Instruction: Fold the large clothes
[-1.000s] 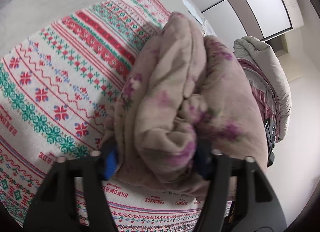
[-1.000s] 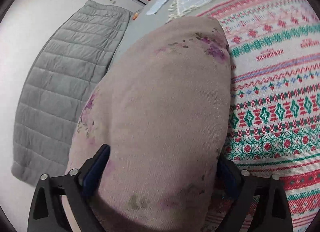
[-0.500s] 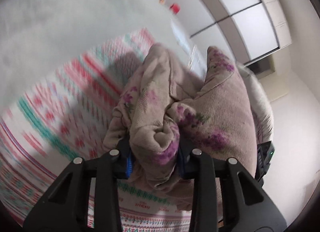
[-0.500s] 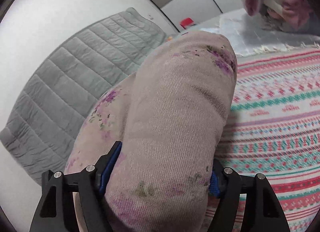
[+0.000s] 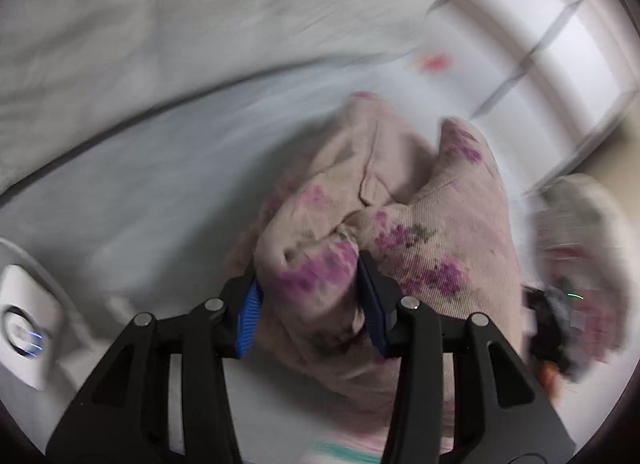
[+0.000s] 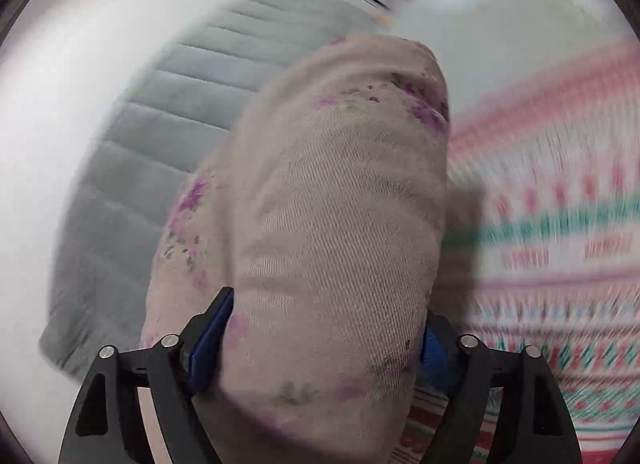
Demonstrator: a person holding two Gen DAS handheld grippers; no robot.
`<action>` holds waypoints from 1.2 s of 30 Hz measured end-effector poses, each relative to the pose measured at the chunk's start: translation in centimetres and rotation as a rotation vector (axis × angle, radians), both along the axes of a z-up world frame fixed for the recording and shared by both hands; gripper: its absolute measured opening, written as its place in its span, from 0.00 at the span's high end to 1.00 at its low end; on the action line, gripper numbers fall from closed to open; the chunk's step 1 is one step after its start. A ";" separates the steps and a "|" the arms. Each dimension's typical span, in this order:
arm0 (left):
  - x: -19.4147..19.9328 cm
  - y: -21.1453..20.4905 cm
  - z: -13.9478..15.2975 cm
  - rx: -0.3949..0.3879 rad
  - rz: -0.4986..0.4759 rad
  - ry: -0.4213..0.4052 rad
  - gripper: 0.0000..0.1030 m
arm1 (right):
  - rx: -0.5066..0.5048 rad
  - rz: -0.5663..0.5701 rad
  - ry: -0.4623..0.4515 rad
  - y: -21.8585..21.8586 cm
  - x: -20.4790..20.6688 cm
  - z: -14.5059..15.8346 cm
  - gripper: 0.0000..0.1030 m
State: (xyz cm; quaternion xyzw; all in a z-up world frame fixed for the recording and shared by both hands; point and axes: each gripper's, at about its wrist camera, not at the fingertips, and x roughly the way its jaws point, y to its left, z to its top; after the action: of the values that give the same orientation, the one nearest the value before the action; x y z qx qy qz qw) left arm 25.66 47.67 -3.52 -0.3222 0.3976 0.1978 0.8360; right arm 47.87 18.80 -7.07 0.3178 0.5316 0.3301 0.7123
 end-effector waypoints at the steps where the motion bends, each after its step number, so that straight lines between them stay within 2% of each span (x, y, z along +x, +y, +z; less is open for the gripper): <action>1: 0.0 1.2 -1.3 -0.075 -0.011 -0.031 0.44 | 0.042 -0.043 -0.010 -0.1 -0.7 -1.8 0.16; 2: -0.3 1.9 -1.6 -0.133 0.004 -0.072 0.41 | 0.095 -0.070 -0.032 -0.4 -1.3 -2.0 0.16; 3: -0.7 2.3 -1.5 -0.156 0.032 -0.095 0.32 | 0.098 -0.080 -0.040 -0.7 -1.6 -1.9 0.16; 4: -1.1 2.5 -1.0 -0.150 0.059 -0.114 0.30 | 0.093 -0.086 -0.049 -0.9 -2.0 -1.5 0.16; 8: -1.1 2.9 1.2 -0.135 0.060 -0.134 0.30 | 0.055 -0.078 -0.098 -3.2 -2.4 2.4 0.16; 12: -4.5 3.5 4.6 -0.123 0.119 -0.183 0.30 | 0.038 -0.064 -0.195 -7.2 -6.0 6.1 0.15; 14: -7.1 2.7 5.9 -0.055 0.180 -0.193 0.30 | -0.013 -0.030 -0.235 -8.8 -9.2 7.3 0.15; 15: -9.1 1.1 6.9 0.011 0.205 -0.184 0.30 | -0.031 -0.014 -0.250 -9.3 -10.6 7.9 0.15; 17: -12.3 -2.4 8.3 0.133 0.196 -0.182 0.29 | -0.076 0.027 -0.301 -10.8 -14.5 8.9 0.15; 18: -13.5 -4.2 8.8 0.183 0.187 -0.183 0.26 | -0.095 0.039 -0.326 -11.8 -16.3 9.4 0.15; 19: -15.0 -6.7 9.3 0.235 0.170 -0.185 0.18 | -0.125 0.054 -0.372 -12.8 -18.9 10.0 0.15; 21: -17.2 -10.7 9.6 0.285 0.128 -0.189 0.12 | -0.172 0.082 -0.443 -14.0 -22.4 10.9 0.14; 24: -19.6 -16.2 9.8 0.327 0.070 -0.204 0.09 | -0.275 0.127 -0.563 -14.6 -27.8 13.0 0.12; 28: -21.3 -21.0 10.0 0.399 0.064 -0.151 0.07 | -0.370 0.154 -0.701 -16.1 -34.3 15.4 0.09; 32: -23.1 -25.1 9.8 0.533 0.083 -0.115 0.05 | -0.381 0.158 -0.788 -18.0 -38.4 16.2 0.03; 36: -23.4 -27.3 8.4 0.613 0.069 -0.034 0.04 | -0.335 0.161 -0.778 -19.1 -39.8 14.6 0.01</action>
State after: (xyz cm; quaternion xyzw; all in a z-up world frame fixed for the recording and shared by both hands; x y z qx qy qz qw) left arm 2.25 20.36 4.91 -0.0715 0.2939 0.3315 0.8937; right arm 8.08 -0.29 7.51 0.0071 0.2926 0.3889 0.8735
